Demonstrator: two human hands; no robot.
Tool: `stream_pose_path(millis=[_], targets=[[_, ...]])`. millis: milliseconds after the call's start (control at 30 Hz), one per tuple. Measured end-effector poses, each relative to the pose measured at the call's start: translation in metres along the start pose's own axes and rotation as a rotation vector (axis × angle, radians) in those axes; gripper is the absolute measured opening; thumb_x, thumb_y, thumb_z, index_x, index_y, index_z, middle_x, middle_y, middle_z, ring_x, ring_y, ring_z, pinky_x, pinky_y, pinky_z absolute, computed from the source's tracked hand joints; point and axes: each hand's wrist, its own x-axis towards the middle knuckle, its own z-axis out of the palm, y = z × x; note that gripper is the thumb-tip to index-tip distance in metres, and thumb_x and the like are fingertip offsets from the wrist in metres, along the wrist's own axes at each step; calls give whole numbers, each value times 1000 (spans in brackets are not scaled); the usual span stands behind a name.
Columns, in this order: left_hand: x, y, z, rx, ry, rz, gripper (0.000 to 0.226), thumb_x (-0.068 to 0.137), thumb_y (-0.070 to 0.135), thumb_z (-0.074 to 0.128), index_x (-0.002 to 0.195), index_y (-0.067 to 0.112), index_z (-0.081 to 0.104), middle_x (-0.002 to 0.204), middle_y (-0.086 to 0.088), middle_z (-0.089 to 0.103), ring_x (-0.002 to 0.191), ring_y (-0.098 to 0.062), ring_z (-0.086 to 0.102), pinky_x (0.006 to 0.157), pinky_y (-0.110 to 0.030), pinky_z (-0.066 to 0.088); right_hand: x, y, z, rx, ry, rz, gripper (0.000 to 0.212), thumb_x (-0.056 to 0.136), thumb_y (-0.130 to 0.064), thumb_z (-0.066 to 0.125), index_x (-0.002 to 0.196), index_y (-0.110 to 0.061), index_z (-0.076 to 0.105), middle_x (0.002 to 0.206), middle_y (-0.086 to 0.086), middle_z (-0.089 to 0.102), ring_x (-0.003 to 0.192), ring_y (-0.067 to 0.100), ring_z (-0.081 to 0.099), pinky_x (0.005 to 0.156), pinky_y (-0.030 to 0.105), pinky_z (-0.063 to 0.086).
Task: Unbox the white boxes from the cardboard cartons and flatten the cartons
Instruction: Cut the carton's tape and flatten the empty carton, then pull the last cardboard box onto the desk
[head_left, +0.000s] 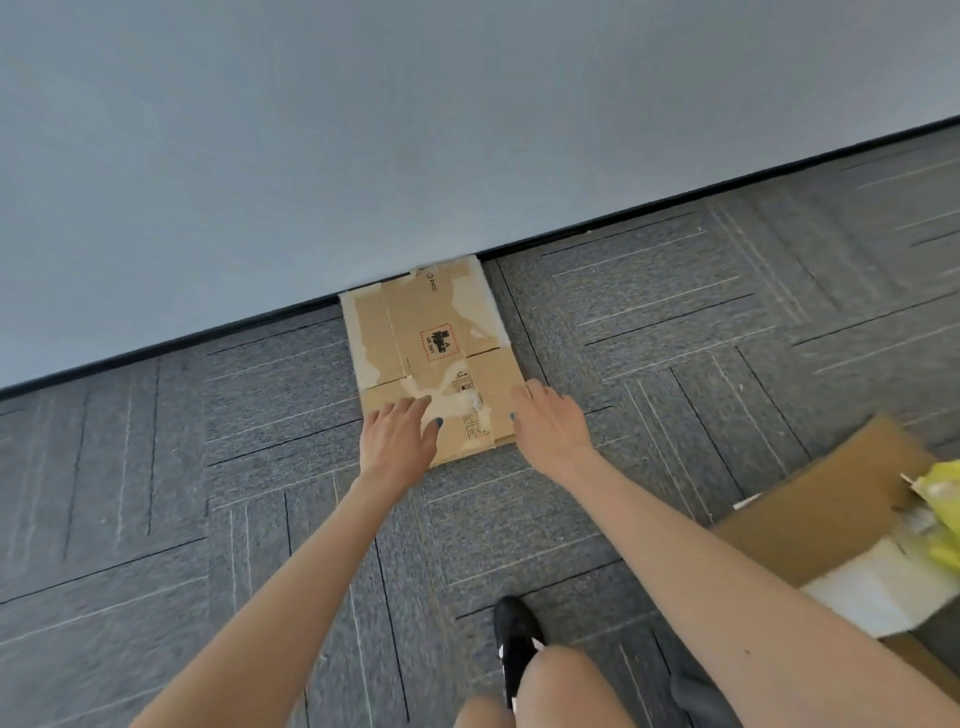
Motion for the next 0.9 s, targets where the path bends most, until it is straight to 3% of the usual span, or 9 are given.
stream_pose_path(millis=[200, 467, 700, 900], targets=[[-110, 65, -94, -48, -39, 54, 47, 105, 40, 37, 148, 21, 43, 148, -4, 50, 134, -25, 46, 109, -37, 28, -112, -7, -107, 112, 45, 94, 26, 101, -23, 39, 122, -11, 48, 119, 9, 53, 103, 25, 56, 80, 35, 42], [-258, 155, -192, -80, -58, 170, 44, 104, 33, 38, 146, 20, 46, 146, -4, 52, 132, -26, 48, 109, -39, 30, -282, -8, -233, 208, 91, 214, 33, 103, -28, 37, 129, -10, 48, 121, 7, 54, 91, 22, 59, 66, 29, 42], [-354, 242, -246, -73, -97, 358, 42, 104, 31, 39, 143, 20, 50, 140, -5, 57, 128, -27, 51, 109, -41, 32, -419, 25, -308, 200, 112, 371, 34, 103, -29, 37, 130, -11, 48, 124, 7, 52, 93, 22, 59, 68, 31, 46], [-418, 331, -269, -61, -73, 529, 41, 104, 28, 37, 142, 20, 51, 141, -4, 57, 130, -25, 50, 108, -41, 32, -534, 70, -341, 112, 194, 524, 25, 102, -26, 39, 115, -10, 52, 113, 8, 55, 92, 28, 59, 67, 31, 35]])
